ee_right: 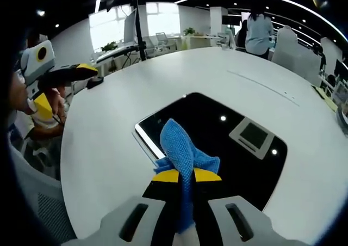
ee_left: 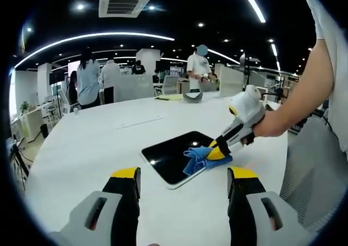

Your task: Wipe the mirror surface with the cleaning cloth until all visible marks leave the cleaned area.

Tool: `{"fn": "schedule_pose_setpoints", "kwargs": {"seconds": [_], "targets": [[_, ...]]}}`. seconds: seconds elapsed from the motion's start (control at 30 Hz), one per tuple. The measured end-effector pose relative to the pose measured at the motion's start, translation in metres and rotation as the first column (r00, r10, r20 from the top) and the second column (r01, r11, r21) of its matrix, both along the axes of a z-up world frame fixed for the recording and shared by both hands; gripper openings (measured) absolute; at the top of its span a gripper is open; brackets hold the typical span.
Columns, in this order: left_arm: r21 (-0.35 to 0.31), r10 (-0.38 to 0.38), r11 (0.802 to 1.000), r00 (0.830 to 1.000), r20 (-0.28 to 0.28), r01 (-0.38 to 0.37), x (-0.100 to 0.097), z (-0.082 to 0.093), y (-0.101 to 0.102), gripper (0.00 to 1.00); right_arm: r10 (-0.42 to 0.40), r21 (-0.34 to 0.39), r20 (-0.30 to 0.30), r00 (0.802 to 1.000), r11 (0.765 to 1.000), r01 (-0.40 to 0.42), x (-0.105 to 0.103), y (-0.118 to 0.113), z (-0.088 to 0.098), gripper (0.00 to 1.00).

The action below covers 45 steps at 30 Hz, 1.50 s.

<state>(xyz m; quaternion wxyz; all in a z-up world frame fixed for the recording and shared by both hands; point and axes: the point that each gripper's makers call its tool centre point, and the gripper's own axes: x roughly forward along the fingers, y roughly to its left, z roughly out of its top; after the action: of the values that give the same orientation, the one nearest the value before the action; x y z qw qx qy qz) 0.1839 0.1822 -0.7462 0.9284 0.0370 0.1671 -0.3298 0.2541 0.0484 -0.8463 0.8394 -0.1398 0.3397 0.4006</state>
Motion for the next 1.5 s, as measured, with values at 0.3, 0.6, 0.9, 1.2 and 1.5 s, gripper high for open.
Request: {"fn": "schedule_pose_setpoints", "kwargs": {"seconds": [0.3, 0.6, 0.9, 1.2, 1.5], "targets": [[0.001, -0.004, 1.000, 1.000, 0.002, 0.004, 0.001, 0.001, 0.000, 0.64, -0.018, -0.010, 0.004, 1.000, 1.000, 0.018, 0.000, -0.012, 0.000, 0.02], [0.005, -0.005, 1.000, 1.000, -0.001, 0.005, 0.001, -0.002, 0.000, 0.64, -0.029, -0.035, 0.017, 0.999, 0.999, 0.029, 0.001, -0.025, 0.000, 0.02], [0.005, -0.012, 1.000, 1.000, 0.001, 0.012, 0.001, -0.001, -0.002, 0.65, -0.062, -0.032, 0.019, 0.998, 0.998, 0.062, 0.001, -0.038, 0.000, 0.02], [0.006, -0.014, 1.000, 1.000, 0.004, 0.014, 0.002, 0.001, -0.004, 0.65, -0.072, -0.033, 0.019, 0.997, 0.997, 0.072, 0.002, -0.045, 0.000, 0.02], [0.007, -0.016, 1.000, 1.000, 0.006, 0.016, 0.002, 0.001, -0.005, 0.64, -0.097, -0.038, 0.021, 0.995, 0.994, 0.098, 0.001, -0.058, 0.000, 0.02]]}}
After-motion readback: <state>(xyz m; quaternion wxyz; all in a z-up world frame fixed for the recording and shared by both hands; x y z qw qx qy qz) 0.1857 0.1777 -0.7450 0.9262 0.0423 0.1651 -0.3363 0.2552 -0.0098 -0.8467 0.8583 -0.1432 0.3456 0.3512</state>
